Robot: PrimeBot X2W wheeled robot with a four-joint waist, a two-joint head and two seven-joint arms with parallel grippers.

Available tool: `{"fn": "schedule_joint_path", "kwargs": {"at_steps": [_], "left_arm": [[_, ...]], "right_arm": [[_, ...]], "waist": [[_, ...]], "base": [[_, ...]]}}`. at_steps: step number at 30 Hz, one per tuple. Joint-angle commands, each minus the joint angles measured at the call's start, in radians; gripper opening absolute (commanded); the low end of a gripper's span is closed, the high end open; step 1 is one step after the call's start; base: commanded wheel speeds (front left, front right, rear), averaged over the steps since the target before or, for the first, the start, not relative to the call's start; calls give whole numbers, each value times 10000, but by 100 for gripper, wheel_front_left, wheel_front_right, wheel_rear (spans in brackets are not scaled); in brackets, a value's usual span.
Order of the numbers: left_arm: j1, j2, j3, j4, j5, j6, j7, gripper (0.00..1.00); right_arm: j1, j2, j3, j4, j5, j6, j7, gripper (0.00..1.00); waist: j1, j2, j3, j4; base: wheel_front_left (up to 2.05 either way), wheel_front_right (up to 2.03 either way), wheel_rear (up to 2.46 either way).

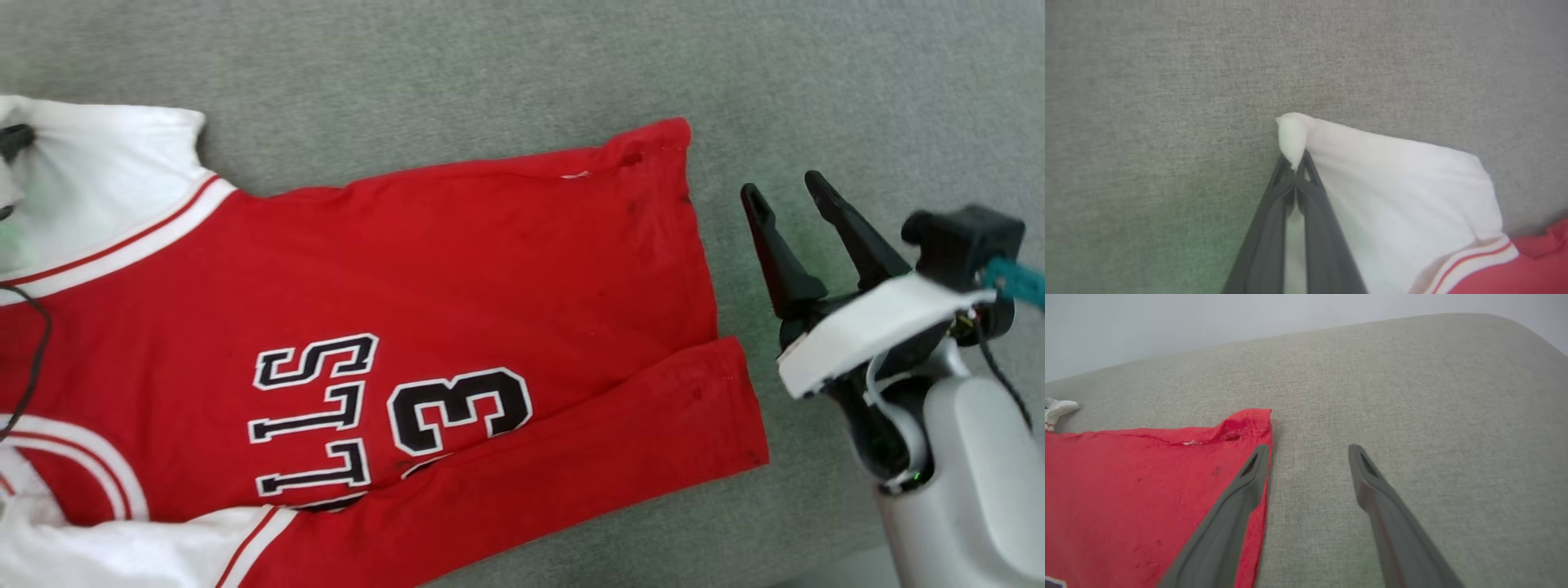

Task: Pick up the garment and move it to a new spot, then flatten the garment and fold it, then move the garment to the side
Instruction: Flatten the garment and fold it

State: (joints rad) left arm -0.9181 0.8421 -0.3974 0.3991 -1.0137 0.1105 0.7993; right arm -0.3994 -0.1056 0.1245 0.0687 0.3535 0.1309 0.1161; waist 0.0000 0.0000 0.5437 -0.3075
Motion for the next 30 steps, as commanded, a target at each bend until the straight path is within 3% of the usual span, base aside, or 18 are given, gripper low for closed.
{"fn": "schedule_joint_path", "kwargs": {"at_steps": [1, 7, 11, 21, 22, 23, 24, 30], "left_arm": [[-83, -122, -60, 47, 96, -72, -150, 0], [-700, -600, -139, -278, 356, -360, -834, 0], [-1060, -1027, -211, -581, 292, -495, -1005, 0], [-999, -1426, -408, -977, 277, -711, -1199, 0], [-954, -1434, -411, -968, 262, -745, -1229, 0], [-912, -1458, -395, -939, 229, -732, -1264, 0], [-884, -1467, -379, -916, 198, -729, -1292, 0], [-410, -1441, -168, -807, 76, -771, -1867, 0]], "right_arm": [[-304, -141, 20, 194, 233, -3, 332, 100], [-1552, -891, 354, 1355, 1098, -3, 2856, 100], [-2532, -1360, 625, 2083, 1526, -3, 3899, 100], [-3762, -1440, 1574, 4542, 1904, -5, 6253, 98], [-3770, -1417, 1631, 4834, 1944, -10, 6581, 42], [-3786, -1411, 1740, 5016, 1925, -10, 6789, 12], [-3832, -1407, 1794, 5100, 1915, -10, 6831, 0], [-4372, -1710, 1693, 4673, 1723, -5, 6054, 0]], "waist": [[0, 0, -182, 216], [0, 0, -401, 887], [0, 0, -309, 1386], [0, 0, -69, 1924], [0, 0, -71, 1947], [0, 0, -85, 1968], [0, 0, -104, 1982], [0, 0, -530, 2084]], "base": [[0, 0, 0], [0, 0, 0], [0, 0, 0], [0, 0, 0], [0, 0, 0], [0, 0, 0], [0, 0, 0], [0, 0, 0]]}}
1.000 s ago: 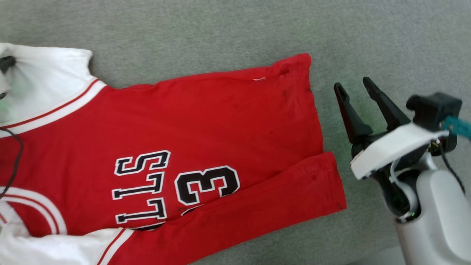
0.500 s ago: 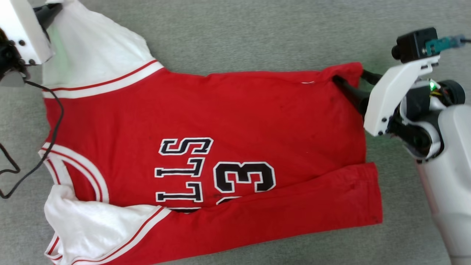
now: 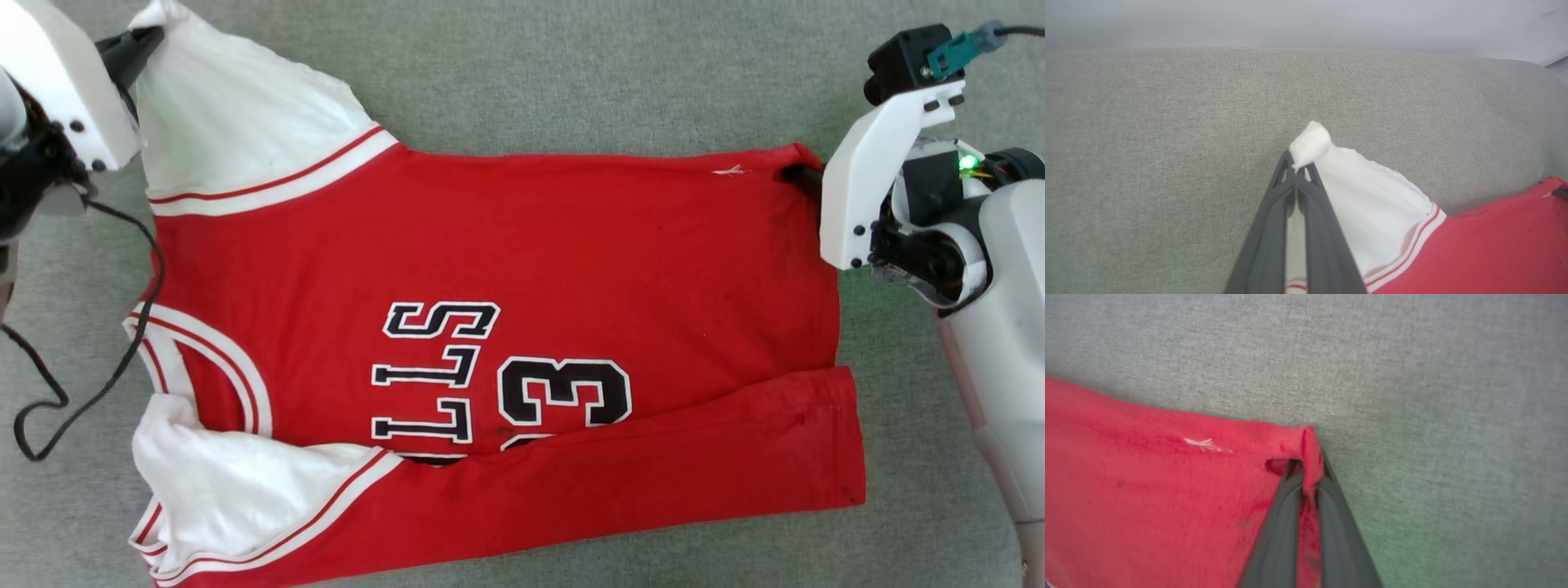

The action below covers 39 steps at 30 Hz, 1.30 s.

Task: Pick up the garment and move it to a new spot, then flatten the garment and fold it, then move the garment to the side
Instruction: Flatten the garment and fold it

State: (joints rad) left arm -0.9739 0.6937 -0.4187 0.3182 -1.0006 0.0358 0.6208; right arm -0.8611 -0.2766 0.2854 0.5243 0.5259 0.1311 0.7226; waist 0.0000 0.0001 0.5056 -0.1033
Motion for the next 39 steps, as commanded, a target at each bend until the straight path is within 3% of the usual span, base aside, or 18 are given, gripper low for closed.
{"fn": "schedule_joint_path", "kwargs": {"at_steps": [1, 12, 18, 24, 25, 26, 27, 28, 33, 36, 39], "left_arm": [[298, 37, 120, -8, -85, -46, -257, 0], [3639, 119, 1309, -1041, -869, 290, -2458, 0], [7126, -397, 1587, -2230, -1388, 931, -3584, 0], [9067, -1127, 1345, -2345, -1878, 1211, -3843, 0], [9200, -1321, 1329, -2237, -1988, 1247, -3903, 0], [9301, -1466, 1253, -2124, -2060, 1222, -3918, 32], [9427, -1580, 1135, -1979, -2091, 1179, -3857, 54], [9505, -1667, 1061, -1830, -2105, 1153, -3855, 100], [9346, -1981, 944, -1362, -1450, 1055, -4903, 100], [9156, -1913, 839, -1532, -736, 974, -5683, 100], [9059, -1941, 793, -1840, -71, 1165, -6434, 100]], "right_arm": [[256, -68, 24, -55, -61, -7, -206, 0], [2460, -273, -809, -2114, -468, -7, -1166, 0], [4907, 28, -1900, -3118, -539, -9, -1414, 0], [6658, 462, -2596, -3210, -651, -7, -1638, 0], [6869, 550, -2656, -3132, -617, -7, -1690, 32], [7062, 629, -2731, -3037, -594, -7, -1745, 43], [7257, 677, -2800, -2933, -658, -7, -1843, 62], [7399, 718, -2808, -2822, -719, -7, -1949, 100], [7823, 896, -2757, -2774, -745, -7, -3033, 100], [7959, 840, -2635, -3261, -759, -5, -3710, 100], [8175, 709, -2587, -3875, -746, -5, -3968, 100]], "waist": [[0, -1, -284, 74], [0, -1, -2023, 450], [0, -1, -2907, 840], [0, -1, -3070, 1061], [0, -1, -3077, 1078], [0, -1, -3098, 1090], [0, -1, -3130, 1089], [0, -1, -3146, 1081], [0, -1, -3407, 957], [0, -1, -3632, 888], [0, -1, -3889, 812]], "base": [[0, 0, 0], [0, 0, 0], [0, 0, 0], [0, 0, 0], [0, 0, 0], [0, 0, 0], [0, 0, 0], [0, 0, 0], [0, 0, 0], [0, 0, 0], [0, 0, 0]]}}
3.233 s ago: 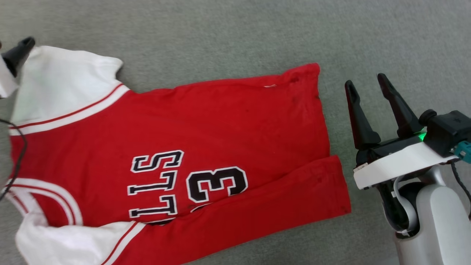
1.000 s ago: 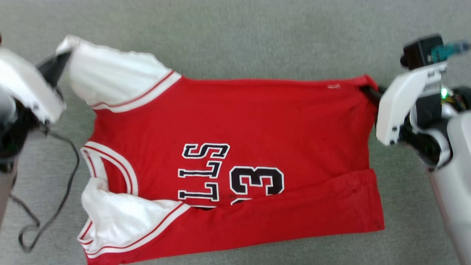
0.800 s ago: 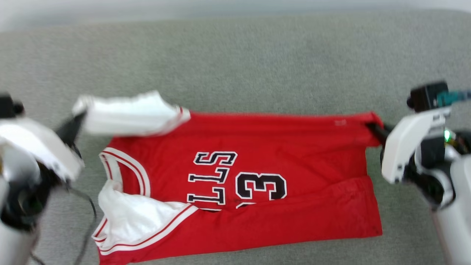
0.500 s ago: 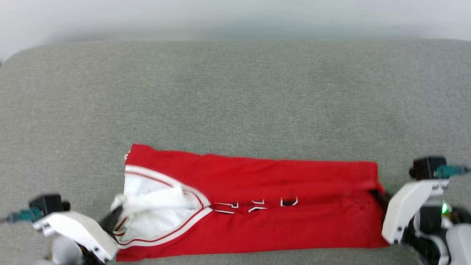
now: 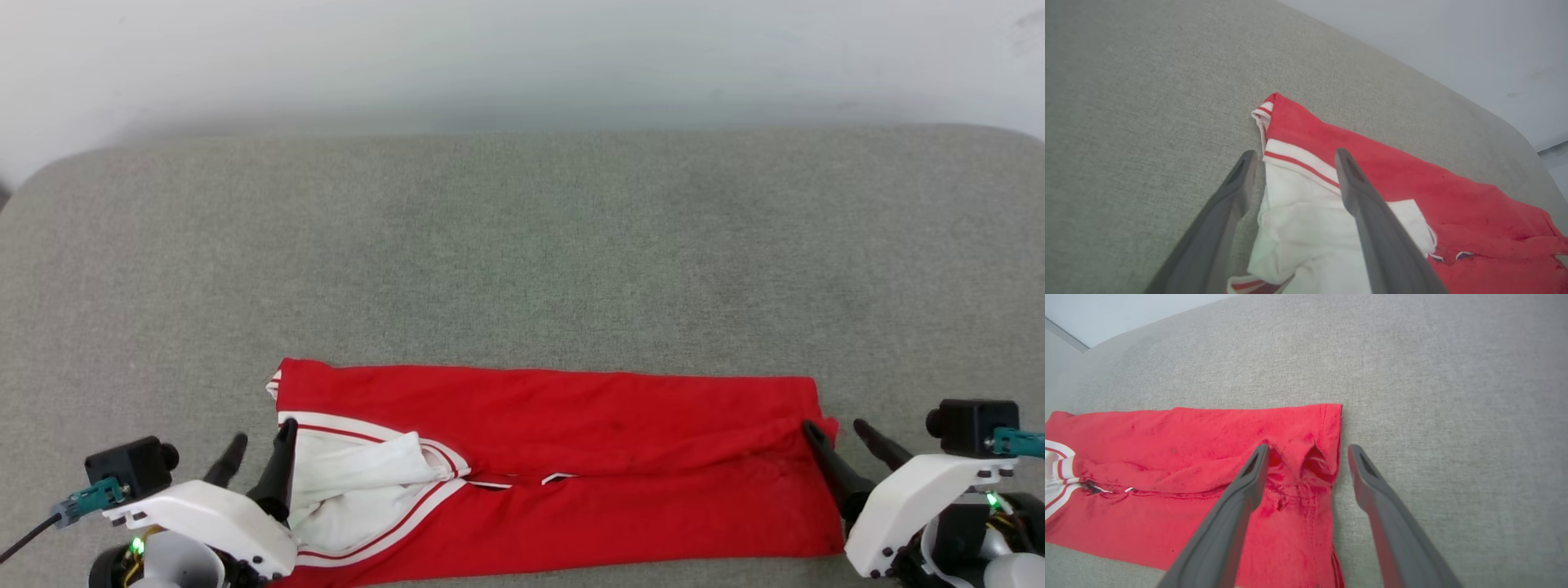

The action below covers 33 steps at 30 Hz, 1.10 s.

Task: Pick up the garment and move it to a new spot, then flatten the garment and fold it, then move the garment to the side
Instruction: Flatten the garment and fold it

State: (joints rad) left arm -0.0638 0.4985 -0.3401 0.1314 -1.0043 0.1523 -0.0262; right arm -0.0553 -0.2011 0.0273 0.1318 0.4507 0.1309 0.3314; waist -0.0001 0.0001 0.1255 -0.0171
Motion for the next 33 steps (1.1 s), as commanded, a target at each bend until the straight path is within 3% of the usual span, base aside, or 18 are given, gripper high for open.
{"fn": "schedule_joint_path", "kwargs": {"at_steps": [1, 9, 16, 31, 32, 33], "left_arm": [[-115, 8, 25, -127, 193, 93, -219, 100], [-590, -69, -129, -1386, 1894, 876, -1749, 100], [-736, -107, -340, -2263, 3387, 1547, -2229, 100], [-942, -237, -818, -2794, 4157, 1647, -2285, 100], [-931, -230, -845, -2790, 4172, 1653, -2275, 100], [-916, -221, -863, -2789, 4184, 1661, -2269, 100]], "right_arm": [[152, -109, 3, -208, -9, -4, -31, 100], [8, -673, -440, -1158, -115, -4, 1292, 100], [-352, -1045, -1136, -725, 141, -4, 3269, 100], [-732, -194, -484, 1636, 558, -2, 4926, 100], [-668, -161, -429, 1791, 660, -2, 5030, 33], [-663, -125, -371, 1892, 711, -2, 5116, 0]], "waist": [[1, -1, -168, -74], [1, -1, -493, -116], [1, -1, -223, 310], [1, -1, 418, 1192], [1, -1, 404, 1192], [1, -1, 379, 1177]], "base": [[0, 0, 0], [0, 0, 0], [0, 0, 0], [0, 0, 0], [0, 0, 0], [0, 0, 0]]}}
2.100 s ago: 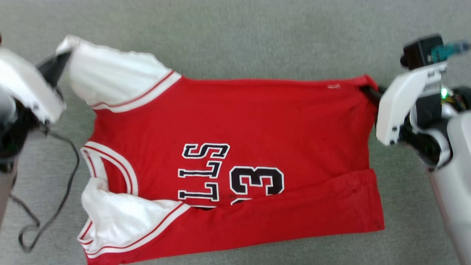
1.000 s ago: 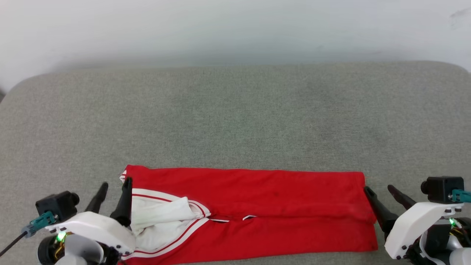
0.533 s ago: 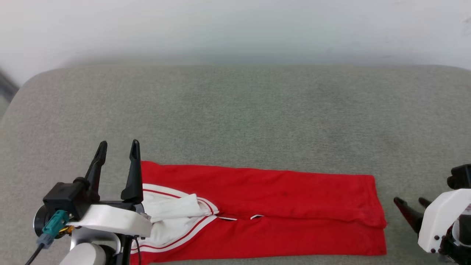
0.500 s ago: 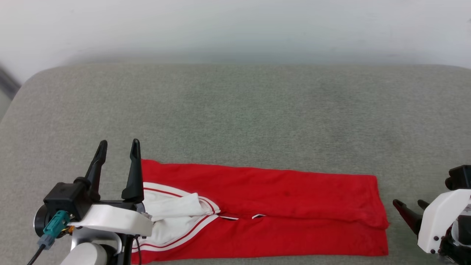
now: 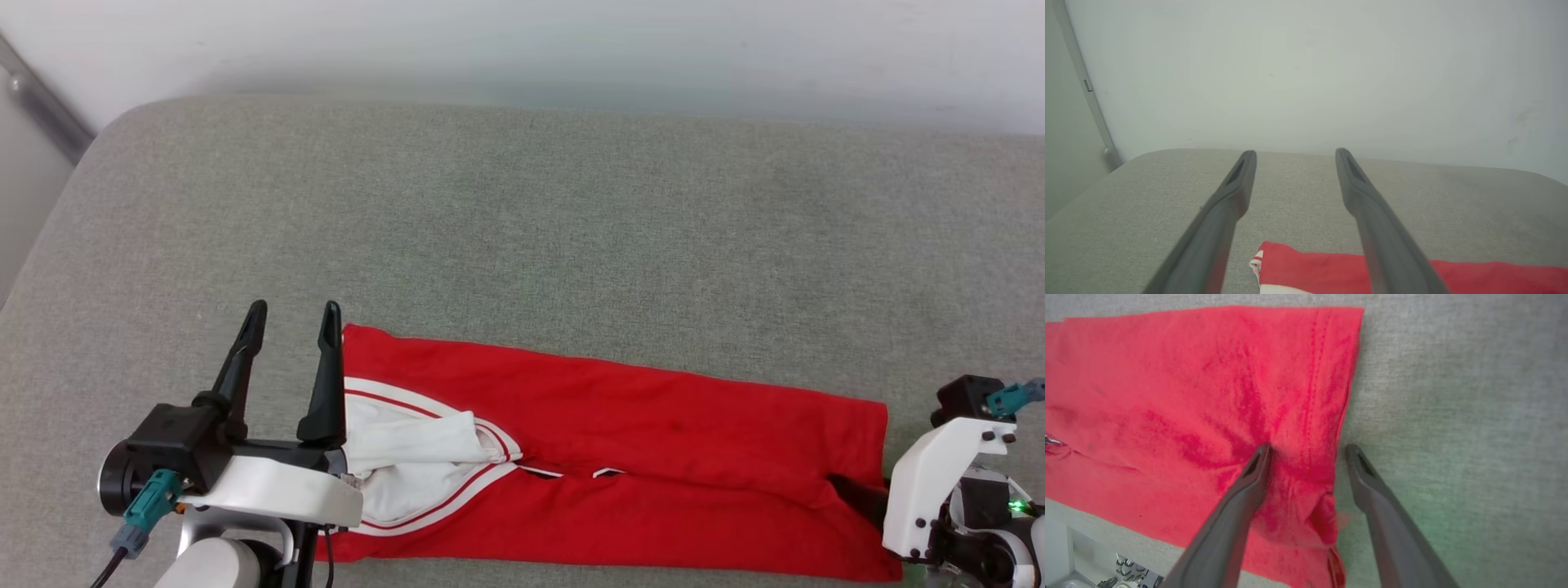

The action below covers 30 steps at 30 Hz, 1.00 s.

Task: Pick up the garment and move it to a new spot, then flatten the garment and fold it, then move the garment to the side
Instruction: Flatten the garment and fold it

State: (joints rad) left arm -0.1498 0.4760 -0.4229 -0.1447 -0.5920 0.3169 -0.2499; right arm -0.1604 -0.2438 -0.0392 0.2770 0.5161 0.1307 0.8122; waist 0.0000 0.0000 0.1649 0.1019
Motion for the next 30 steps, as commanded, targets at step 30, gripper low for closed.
{"fn": "schedule_joint_path", "kwargs": {"at_steps": [30], "left_arm": [[842, 125, -124, -90, -111, 499, 259, 100]], "right_arm": [[-451, 822, -3613, -307, 890, 0, 1399, 0]], "waist": [[0, 0, -980, -1199]], "base": [[0, 0, 0]]}}
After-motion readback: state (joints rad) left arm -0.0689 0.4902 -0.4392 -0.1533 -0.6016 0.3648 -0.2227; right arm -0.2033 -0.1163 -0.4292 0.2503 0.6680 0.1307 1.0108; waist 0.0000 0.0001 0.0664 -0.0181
